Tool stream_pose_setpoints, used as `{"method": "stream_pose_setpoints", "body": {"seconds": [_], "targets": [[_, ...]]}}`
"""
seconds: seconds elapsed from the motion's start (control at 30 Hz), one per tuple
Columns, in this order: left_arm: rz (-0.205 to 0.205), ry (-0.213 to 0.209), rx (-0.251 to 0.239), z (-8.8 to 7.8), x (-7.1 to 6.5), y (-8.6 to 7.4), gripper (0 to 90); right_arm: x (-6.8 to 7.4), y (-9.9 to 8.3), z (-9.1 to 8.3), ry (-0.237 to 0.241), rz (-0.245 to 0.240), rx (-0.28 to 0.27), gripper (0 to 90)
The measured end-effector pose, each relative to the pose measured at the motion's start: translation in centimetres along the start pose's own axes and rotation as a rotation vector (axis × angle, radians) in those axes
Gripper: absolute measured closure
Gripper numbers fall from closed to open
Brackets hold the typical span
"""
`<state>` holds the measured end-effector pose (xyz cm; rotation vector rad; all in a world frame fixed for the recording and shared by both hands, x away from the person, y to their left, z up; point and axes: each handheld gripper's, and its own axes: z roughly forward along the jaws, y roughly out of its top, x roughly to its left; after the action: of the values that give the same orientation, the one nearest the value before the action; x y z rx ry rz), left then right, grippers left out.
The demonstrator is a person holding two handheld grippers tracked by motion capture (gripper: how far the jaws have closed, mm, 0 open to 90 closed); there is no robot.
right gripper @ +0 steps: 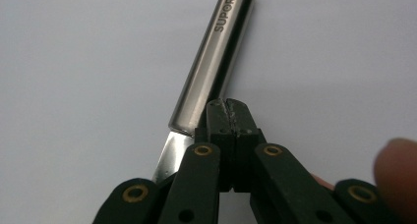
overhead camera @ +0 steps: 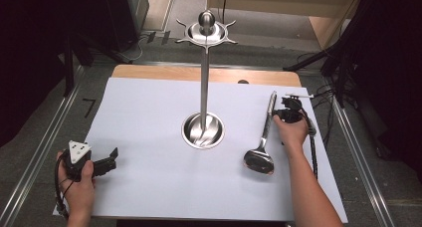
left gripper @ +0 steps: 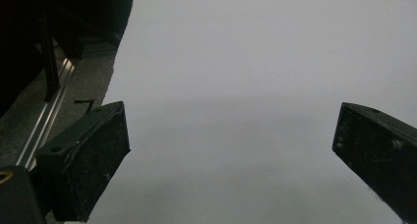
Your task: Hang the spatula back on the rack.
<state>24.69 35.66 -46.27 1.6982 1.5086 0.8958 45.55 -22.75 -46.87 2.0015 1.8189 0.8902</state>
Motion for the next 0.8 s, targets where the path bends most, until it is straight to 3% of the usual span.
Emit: {"method": "stream_pose_setpoints", "body": {"seconds": [0.3, 0.8], "targets": [[0.000, 0.002, 0.002, 0.0, 0.0, 0.0, 1.3, 0.8, -0.3, 0.4, 0.027, -0.017, -0.004, 90.0], [-0.004, 0.006, 0.003, 0.1, 0.0, 0.0, 1.3, 2.6, -1.0, 0.6, 0.084, -0.086, -0.005, 90.0]]}}
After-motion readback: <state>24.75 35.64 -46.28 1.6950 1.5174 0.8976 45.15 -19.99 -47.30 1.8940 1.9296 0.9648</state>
